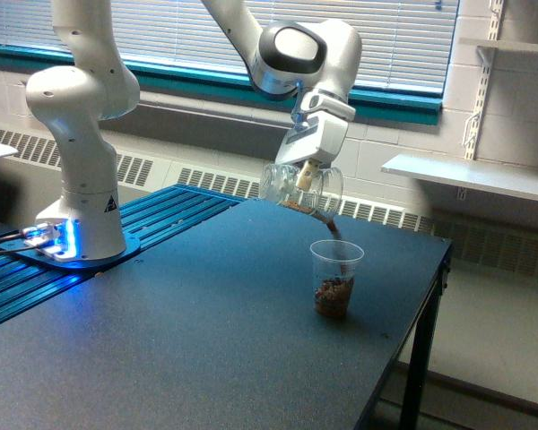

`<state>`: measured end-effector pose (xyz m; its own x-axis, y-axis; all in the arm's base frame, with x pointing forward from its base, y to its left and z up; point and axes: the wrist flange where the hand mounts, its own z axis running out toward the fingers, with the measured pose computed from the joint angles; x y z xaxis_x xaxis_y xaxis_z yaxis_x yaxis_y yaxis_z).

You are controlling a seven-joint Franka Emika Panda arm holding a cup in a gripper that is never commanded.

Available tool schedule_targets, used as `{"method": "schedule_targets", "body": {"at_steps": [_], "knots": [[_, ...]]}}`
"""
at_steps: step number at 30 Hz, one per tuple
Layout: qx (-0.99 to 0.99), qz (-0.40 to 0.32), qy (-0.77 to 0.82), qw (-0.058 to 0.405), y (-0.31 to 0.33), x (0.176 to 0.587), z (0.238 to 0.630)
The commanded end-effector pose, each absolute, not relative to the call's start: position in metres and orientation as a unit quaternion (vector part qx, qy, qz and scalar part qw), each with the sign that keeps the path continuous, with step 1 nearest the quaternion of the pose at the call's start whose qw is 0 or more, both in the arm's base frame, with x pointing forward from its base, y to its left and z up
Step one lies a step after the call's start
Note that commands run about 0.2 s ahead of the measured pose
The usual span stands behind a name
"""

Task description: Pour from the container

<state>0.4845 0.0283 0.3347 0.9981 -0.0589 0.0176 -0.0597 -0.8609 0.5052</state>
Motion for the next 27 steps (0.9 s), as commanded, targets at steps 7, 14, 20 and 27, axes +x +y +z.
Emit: {"method": "schedule_targets", "body": {"at_steps": [7,14,20,27], "knots": [[0.961,-0.013,-0.012,0.276,0.0342,0.4877,0.3401],[0.961,-0.017,-0.013,0.276,0.0343,0.4881,0.3402],[0.963,-0.016,-0.016,0.27,0.0335,0.4879,0.3402],[0.965,-0.013,-0.022,0.262,0.0312,0.4876,0.3416]]}}
